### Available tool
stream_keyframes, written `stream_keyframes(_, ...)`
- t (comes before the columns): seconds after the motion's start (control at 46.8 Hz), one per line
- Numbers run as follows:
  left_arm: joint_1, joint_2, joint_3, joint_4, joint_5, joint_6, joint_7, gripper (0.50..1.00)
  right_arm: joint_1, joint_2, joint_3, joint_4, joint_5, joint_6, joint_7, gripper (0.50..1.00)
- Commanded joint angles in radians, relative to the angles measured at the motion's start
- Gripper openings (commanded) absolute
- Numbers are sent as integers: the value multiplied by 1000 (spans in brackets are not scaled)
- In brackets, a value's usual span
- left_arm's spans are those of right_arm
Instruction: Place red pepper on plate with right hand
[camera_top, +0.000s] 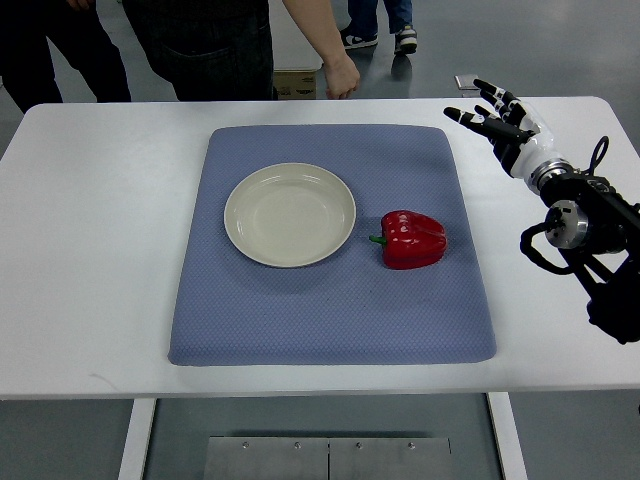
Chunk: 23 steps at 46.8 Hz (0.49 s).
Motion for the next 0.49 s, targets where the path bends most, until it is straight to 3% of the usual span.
stream_keyframes(0.0,-2,0,0,0,0,0,0,1000,3,-3,0,1,0,0,0,1000)
stream_keyframes(0.47,14,0,-1,2,-2,2,0,1000,6,-1,0,1,0,0,0,1000)
